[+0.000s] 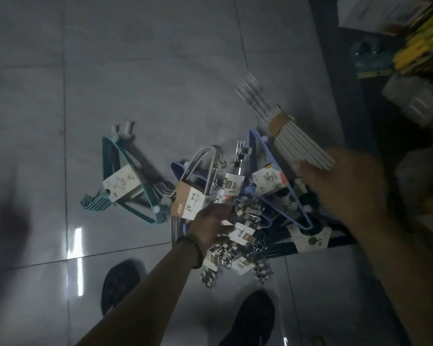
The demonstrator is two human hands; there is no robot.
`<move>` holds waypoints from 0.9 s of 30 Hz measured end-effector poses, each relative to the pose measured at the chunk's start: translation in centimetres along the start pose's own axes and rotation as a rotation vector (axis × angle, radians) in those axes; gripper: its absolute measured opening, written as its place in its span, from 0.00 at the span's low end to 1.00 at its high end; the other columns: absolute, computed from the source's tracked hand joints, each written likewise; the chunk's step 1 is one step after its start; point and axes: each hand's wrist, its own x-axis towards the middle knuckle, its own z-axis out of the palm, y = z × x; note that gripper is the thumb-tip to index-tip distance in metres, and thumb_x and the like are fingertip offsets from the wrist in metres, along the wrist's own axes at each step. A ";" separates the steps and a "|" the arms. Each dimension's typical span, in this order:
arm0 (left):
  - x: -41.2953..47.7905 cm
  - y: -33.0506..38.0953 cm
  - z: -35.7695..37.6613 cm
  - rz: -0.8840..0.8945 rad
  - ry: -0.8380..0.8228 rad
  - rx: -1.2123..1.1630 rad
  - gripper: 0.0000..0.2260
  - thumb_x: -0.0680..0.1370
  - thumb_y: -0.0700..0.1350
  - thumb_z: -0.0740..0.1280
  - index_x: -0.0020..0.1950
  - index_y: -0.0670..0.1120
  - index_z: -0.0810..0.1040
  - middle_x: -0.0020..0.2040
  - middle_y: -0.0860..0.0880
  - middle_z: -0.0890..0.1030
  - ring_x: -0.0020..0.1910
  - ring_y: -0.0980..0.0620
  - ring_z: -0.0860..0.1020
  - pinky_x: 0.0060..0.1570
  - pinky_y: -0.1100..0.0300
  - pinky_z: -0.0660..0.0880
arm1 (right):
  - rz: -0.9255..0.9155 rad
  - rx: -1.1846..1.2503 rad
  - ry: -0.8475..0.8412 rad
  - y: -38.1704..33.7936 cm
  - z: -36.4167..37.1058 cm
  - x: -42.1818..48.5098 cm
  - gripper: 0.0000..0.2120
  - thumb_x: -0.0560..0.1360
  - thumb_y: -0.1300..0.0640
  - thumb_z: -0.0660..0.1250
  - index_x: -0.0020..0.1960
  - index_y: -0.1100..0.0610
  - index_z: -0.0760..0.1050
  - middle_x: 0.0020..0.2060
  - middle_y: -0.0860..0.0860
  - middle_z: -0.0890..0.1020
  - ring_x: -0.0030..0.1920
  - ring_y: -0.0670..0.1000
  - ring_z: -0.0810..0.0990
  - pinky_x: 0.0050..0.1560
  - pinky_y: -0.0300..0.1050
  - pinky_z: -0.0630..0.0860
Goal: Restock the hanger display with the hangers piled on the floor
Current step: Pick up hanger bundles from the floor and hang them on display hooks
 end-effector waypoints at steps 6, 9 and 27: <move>-6.5 3.2 -0.8 -0.068 -0.384 -0.411 0.36 0.72 0.71 0.70 0.72 0.49 0.76 0.71 0.39 0.77 0.67 0.37 0.76 0.70 0.36 0.71 | -0.302 -0.142 0.232 -1.8 7.5 -9.6 0.20 0.74 0.41 0.77 0.39 0.57 0.80 0.28 0.51 0.79 0.28 0.51 0.75 0.39 0.44 0.72; -7.2 3.7 -1.4 0.045 -0.242 -0.350 0.34 0.70 0.58 0.80 0.73 0.61 0.71 0.66 0.44 0.81 0.62 0.38 0.80 0.62 0.36 0.76 | -0.450 -0.171 0.153 -2.0 11.8 -13.8 0.15 0.74 0.44 0.77 0.41 0.55 0.80 0.33 0.51 0.83 0.36 0.54 0.83 0.56 0.54 0.73; 5.7 -4.6 -17.0 0.085 0.223 0.329 0.09 0.87 0.47 0.59 0.64 0.51 0.76 0.62 0.41 0.82 0.57 0.40 0.81 0.54 0.50 0.80 | 0.300 0.761 -0.627 -6.1 30.1 -7.0 0.39 0.65 0.35 0.80 0.69 0.50 0.73 0.60 0.52 0.84 0.57 0.53 0.85 0.55 0.56 0.84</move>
